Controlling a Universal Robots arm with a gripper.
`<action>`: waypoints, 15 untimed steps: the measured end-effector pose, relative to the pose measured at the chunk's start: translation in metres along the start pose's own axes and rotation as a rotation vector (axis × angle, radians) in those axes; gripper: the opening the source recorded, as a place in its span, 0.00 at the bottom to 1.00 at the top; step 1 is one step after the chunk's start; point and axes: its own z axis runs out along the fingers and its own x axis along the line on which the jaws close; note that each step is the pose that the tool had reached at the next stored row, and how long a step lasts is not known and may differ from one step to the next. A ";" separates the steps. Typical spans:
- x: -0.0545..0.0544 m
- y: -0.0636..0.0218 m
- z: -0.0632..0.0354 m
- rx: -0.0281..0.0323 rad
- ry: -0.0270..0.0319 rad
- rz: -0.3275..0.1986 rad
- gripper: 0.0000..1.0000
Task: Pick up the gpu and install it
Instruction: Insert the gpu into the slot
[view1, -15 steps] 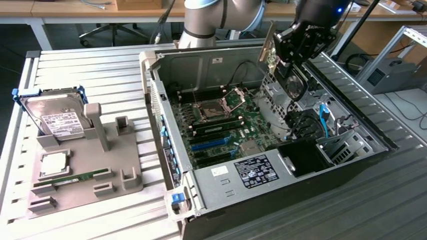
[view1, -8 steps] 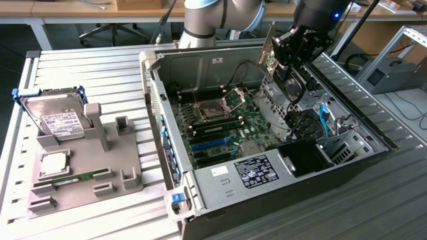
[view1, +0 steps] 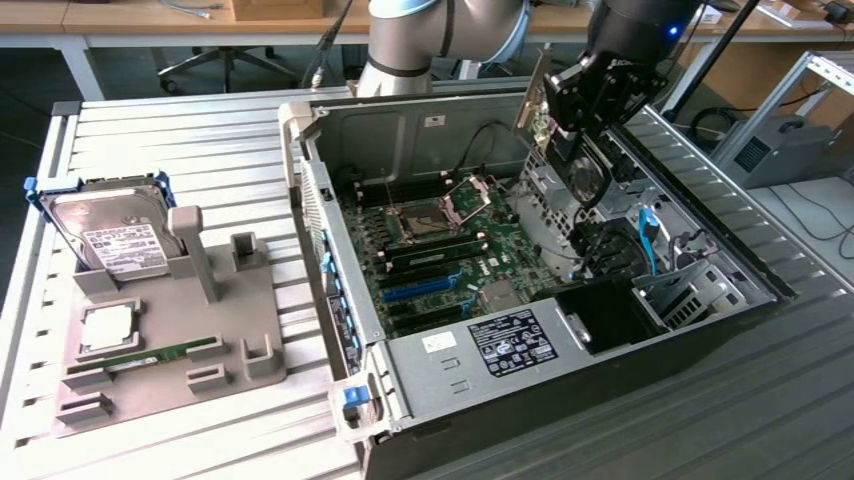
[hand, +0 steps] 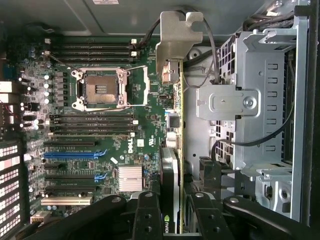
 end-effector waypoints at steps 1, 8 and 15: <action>0.000 0.0000 0.0000 0.0000 0.0000 0.000 0.27; 0.000 0.0000 0.0000 -0.0007 0.0004 -0.028 0.27; 0.000 0.0000 0.0002 -0.0044 0.0028 -0.170 0.27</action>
